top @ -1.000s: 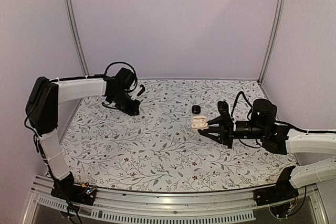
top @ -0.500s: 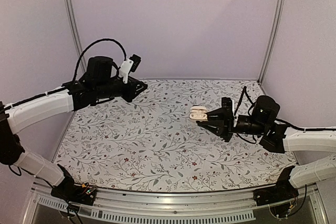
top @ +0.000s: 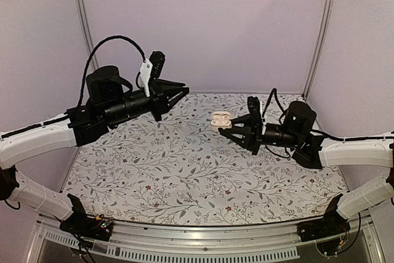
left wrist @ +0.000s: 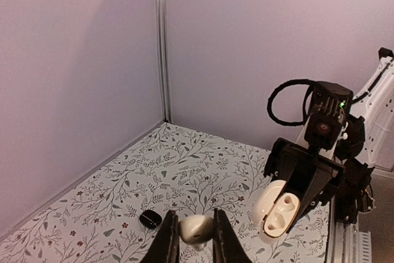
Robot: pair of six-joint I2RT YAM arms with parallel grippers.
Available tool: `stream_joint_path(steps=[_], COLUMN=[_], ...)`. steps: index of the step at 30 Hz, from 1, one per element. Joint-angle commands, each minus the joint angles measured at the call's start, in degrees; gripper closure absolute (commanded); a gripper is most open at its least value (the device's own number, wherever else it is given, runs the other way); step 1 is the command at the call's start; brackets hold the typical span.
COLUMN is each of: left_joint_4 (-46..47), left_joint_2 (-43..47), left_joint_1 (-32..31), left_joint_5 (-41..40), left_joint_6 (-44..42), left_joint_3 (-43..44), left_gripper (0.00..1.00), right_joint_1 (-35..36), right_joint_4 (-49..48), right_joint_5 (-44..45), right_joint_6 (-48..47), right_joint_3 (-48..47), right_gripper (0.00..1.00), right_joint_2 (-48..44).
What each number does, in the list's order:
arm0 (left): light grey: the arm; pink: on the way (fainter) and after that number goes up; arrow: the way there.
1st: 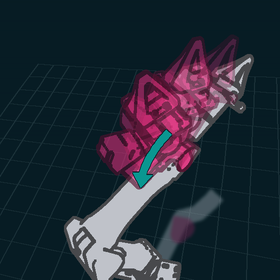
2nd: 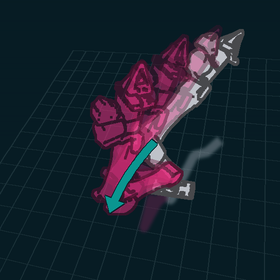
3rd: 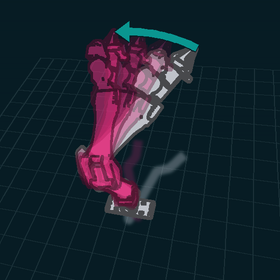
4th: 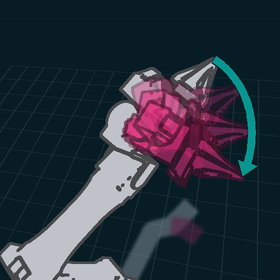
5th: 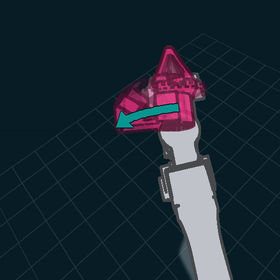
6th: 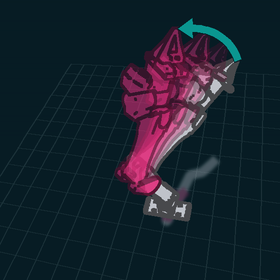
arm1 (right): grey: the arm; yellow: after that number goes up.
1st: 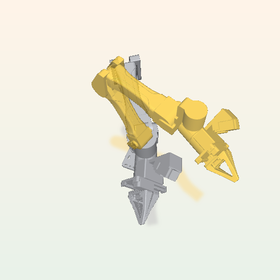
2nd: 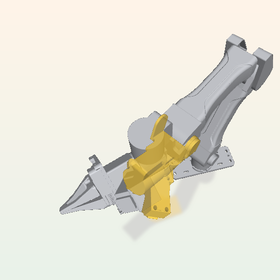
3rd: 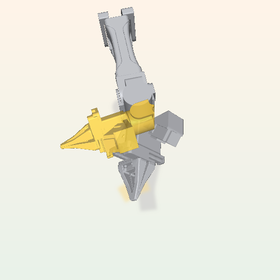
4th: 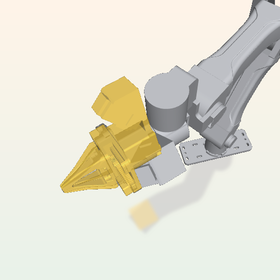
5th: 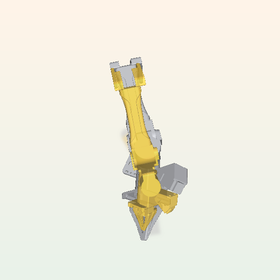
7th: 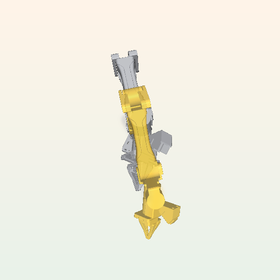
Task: Insert the wireless bluetooth earbuds into the charging case
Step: Insert the left earbud into the left side groove of the charging case.
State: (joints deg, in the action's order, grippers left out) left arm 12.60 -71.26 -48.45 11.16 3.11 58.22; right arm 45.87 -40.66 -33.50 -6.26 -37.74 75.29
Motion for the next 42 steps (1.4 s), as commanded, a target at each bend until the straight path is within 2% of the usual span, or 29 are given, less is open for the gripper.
stream_joint_path(steps=[1, 9, 28, 42], left_joint_4=[4.4, 4.07, 2.64, 1.65], left_joint_2=[-0.81, -1.94, -6.16, -8.24], left_joint_1=[-2.54, -5.26, -10.34, -11.28], left_joint_5=[-0.67, -2.02, -1.95, -7.34], left_joint_6=[-1.11, -4.56, -7.86, -9.65], left_joint_3=[-0.89, -1.48, -0.96, 0.23], left_gripper=[0.88, 0.88, 0.9, 0.9], right_joint_1=[0.39, 0.36, 0.36, 0.38], right_joint_4=[-2.7, -4.77, -6.39, -6.88], right_joint_5=[1.05, 0.94, -0.56, -2.98], right_joint_6=[7.09, 10.7, 11.09, 10.68], right_joint_3=[-2.95, -3.78, -4.14, -3.84], right_gripper=[1.0, 1.0, 1.0, 1.0], right_joint_2=[2.27, 4.87, 5.73, 5.57])
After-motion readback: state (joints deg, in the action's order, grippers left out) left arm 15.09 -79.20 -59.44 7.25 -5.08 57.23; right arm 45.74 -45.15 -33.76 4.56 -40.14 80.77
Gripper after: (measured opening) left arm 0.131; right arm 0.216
